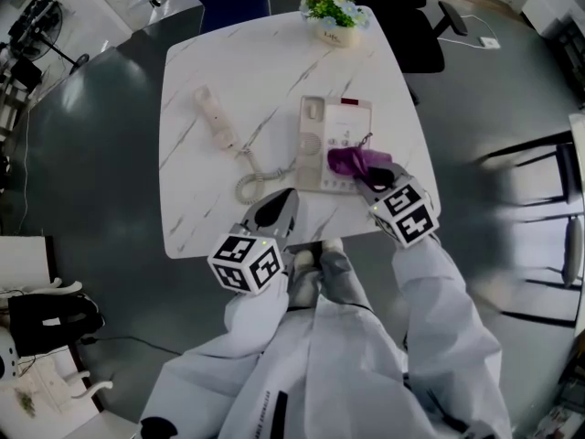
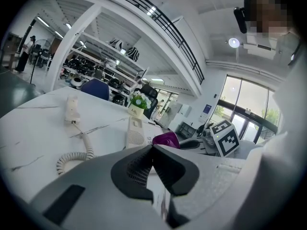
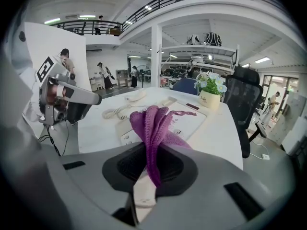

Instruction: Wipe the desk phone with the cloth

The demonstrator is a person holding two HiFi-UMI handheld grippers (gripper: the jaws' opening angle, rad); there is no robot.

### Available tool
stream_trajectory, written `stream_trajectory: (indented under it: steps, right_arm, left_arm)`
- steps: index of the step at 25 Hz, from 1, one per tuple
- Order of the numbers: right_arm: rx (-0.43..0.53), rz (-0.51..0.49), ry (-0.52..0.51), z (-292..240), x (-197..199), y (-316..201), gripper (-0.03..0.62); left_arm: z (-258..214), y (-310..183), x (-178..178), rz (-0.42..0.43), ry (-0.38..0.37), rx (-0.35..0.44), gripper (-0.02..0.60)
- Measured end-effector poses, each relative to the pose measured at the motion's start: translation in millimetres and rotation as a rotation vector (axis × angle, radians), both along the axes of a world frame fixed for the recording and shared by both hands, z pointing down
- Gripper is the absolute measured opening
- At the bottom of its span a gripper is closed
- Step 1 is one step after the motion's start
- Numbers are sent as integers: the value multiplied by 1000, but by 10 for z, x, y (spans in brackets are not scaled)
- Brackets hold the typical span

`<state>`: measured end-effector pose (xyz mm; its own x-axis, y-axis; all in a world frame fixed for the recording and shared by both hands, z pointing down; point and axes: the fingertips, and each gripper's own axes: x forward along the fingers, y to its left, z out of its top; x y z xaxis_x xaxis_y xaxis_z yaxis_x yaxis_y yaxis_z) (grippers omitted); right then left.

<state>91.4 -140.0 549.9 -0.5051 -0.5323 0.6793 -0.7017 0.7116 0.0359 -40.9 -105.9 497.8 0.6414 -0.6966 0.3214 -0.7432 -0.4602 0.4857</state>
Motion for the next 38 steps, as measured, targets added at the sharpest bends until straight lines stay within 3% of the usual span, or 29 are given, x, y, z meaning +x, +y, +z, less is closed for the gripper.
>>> stream_trajectory:
  steps: [20, 38]
  right_arm:
    - [-21, 54, 20, 67, -57, 243, 40]
    - [-114, 55, -8, 188, -178, 645, 40]
  left_arm:
    - [4, 80, -37, 73, 27, 2, -3]
    - [-56, 74, -53, 126, 46, 21, -3]
